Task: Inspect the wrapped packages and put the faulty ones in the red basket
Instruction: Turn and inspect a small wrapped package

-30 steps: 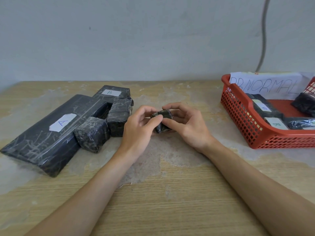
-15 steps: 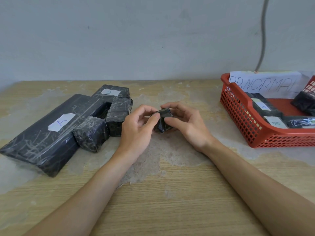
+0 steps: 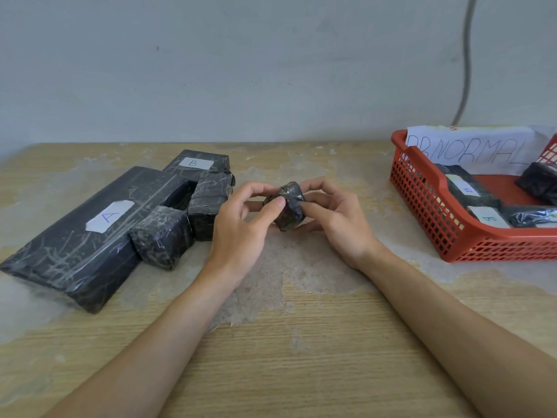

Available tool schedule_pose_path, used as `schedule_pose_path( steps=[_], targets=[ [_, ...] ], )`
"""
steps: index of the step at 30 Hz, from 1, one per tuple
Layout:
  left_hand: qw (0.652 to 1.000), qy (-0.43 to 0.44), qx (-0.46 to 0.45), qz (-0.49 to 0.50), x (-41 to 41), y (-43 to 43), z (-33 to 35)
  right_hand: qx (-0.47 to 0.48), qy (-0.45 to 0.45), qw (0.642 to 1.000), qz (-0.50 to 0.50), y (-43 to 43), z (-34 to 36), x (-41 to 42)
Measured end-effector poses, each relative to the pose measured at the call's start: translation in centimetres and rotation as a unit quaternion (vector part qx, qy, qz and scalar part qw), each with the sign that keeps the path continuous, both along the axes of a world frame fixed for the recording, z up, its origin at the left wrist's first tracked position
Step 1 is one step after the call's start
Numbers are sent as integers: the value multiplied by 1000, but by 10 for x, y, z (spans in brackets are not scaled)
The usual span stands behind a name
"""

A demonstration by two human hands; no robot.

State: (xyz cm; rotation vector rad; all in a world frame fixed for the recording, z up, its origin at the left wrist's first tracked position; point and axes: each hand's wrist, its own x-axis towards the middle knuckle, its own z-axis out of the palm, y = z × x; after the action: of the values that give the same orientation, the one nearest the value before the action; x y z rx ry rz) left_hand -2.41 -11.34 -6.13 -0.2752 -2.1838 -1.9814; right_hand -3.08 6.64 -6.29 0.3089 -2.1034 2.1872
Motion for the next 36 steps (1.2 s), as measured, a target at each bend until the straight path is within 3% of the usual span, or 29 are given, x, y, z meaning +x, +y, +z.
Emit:
schedule_pose_path(
  steps=[6,12,20,26,36],
  targets=[
    [1000,4,7,-5,-2,3,-4,-27,-7,1000,8,4,2,1],
    [999,-41,20,-26,0,4,-3,40,27,999,-18,1,-2,-1],
    [999,-32,-14,10,0,2,-4,80,45,996,8,2,-4,-1],
    [999,-15,-50,5,2,2,-4,33,31,999,21,2,-1,1],
    [1000,-23,-7,20,0,3,-7,67,49,996,15,2,-5,-1]
  ],
)
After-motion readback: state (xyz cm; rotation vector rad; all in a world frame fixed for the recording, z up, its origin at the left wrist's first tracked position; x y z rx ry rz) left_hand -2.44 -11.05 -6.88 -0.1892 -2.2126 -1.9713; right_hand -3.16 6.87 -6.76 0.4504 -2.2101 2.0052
